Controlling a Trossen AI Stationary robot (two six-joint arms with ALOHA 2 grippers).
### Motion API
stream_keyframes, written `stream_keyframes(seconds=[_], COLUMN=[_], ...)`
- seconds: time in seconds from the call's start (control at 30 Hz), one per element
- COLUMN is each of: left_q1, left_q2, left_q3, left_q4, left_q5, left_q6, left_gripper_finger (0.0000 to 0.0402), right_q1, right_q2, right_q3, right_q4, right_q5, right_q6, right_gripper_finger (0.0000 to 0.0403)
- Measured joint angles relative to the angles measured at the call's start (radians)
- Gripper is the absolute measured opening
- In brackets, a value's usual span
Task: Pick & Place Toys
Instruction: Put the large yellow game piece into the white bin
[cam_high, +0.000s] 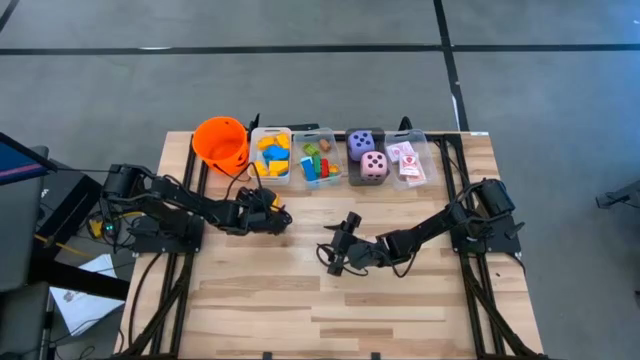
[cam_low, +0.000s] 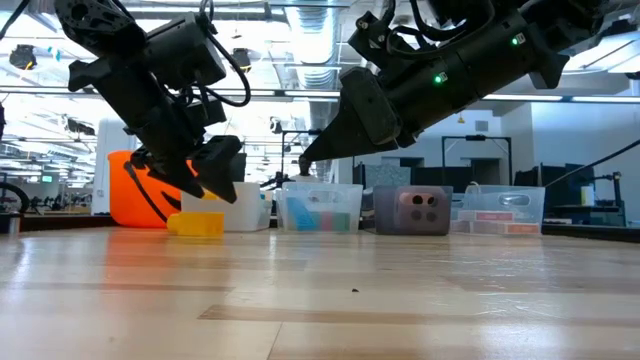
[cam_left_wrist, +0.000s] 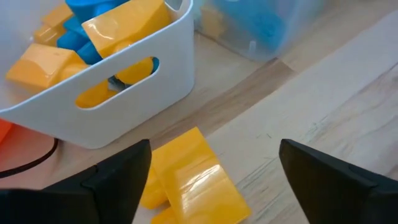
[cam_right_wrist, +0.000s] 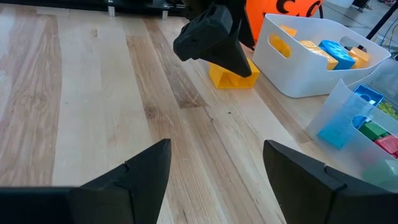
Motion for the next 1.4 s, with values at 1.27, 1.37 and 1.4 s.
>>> stream_keyframes(seconds=[1.27,1.37,1.4], left_q1=[-0.042,-0.048,-0.048], left_q2=[-0.216,-0.214,-0.214], left_q3=[-0.013,-0.057,-0.069], left_q4=[-0.385,-0.354,-0.35], left_q5=[0.188,0.21,0.224], left_q6=[-0.292,-0.372,-0.399], left_gripper_finger=[0.0389,0.0389,0.0389], right_q1=[0.0,0.0,0.0], right_q2=[0.0,0.0,0.0], right_q3=[0.0,0.0,0.0], right_q4=[0.001,-0.006,-0.007], right_q5=[-0.002,-0.002,-0.002], right_q6=[0.003,0.007,0.008], right_gripper_finger=[0.0249,0.0249,0.0249])
